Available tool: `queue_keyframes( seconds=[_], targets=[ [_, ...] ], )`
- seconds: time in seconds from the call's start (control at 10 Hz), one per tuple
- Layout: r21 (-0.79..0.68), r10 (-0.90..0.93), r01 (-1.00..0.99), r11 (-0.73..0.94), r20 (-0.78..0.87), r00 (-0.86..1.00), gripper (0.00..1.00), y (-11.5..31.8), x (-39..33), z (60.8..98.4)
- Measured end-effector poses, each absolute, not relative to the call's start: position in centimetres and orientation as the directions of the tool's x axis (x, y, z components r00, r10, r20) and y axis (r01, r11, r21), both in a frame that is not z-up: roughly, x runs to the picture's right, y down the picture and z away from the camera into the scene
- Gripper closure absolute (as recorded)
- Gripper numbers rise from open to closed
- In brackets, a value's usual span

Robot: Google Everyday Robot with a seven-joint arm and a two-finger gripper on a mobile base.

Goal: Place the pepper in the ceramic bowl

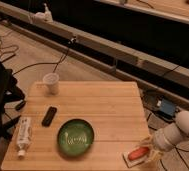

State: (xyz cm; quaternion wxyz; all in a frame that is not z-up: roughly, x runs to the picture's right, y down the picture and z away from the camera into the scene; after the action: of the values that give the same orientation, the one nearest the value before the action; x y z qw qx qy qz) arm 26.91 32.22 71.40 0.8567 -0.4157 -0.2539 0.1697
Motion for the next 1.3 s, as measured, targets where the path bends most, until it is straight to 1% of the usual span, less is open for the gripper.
queue_keyframes(
  seconds=[0.3, 0.4, 0.6, 0.7, 0.9, 1.3],
  targets=[
    [-0.807, 0.529, -0.094, 0.583, 0.29, 0.797, 0.35, 32.9, 27.1, 72.2],
    [-0.812, 0.538, -0.096, 0.576, 0.288, 0.793, 0.4, 33.2, 27.1, 72.4],
    [-0.816, 0.551, -0.102, 0.568, 0.286, 0.784, 0.59, 33.4, 27.1, 72.7],
    [-0.817, 0.558, -0.107, 0.567, 0.285, 0.779, 0.71, 33.5, 27.2, 72.8],
    [-0.813, 0.561, -0.108, 0.572, 0.291, 0.775, 0.81, 33.3, 27.3, 72.8],
    [-0.792, 0.544, -0.121, 0.598, 0.291, 0.787, 0.81, 32.1, 28.2, 72.5]
  ],
)
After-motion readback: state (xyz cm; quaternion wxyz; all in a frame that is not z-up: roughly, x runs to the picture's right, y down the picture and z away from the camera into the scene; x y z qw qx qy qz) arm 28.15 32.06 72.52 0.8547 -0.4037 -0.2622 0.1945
